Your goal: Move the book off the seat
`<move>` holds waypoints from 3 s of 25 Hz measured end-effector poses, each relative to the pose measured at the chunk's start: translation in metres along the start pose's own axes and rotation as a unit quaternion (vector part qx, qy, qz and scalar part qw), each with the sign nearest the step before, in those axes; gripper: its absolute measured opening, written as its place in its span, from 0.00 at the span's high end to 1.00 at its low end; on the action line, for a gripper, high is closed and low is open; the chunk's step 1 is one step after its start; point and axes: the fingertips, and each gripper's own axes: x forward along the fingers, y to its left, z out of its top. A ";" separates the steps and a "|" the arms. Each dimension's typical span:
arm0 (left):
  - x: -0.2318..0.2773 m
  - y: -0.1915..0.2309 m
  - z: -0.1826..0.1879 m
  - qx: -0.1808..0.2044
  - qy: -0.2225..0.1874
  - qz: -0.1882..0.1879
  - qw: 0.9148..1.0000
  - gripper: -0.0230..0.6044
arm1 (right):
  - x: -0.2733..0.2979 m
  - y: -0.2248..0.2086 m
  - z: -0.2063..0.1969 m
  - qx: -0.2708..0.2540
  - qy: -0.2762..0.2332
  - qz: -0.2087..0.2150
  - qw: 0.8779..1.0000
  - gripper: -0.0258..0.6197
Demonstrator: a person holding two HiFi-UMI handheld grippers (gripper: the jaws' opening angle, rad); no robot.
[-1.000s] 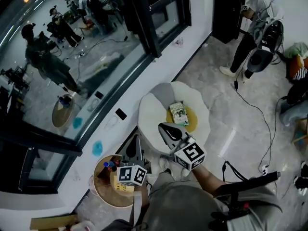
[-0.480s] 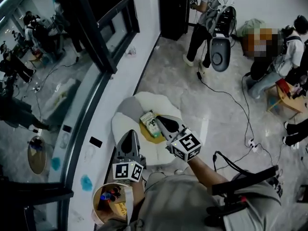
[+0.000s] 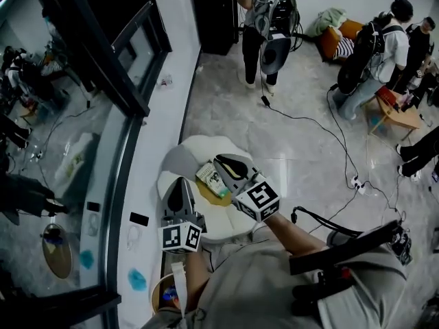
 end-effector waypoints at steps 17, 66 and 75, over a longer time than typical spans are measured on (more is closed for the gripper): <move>0.022 0.020 -0.009 0.030 0.010 0.029 0.999 0.44 | 0.014 -0.054 -0.013 0.031 0.020 -0.026 0.999 0.52; 0.061 0.212 -0.714 -0.180 0.333 0.113 0.919 0.49 | 0.121 -0.159 -0.739 0.049 0.404 0.071 0.910 0.52; 0.050 0.217 -0.804 -0.214 0.379 0.094 0.895 0.49 | 0.121 -0.171 -0.830 0.053 0.453 0.087 0.885 0.52</move>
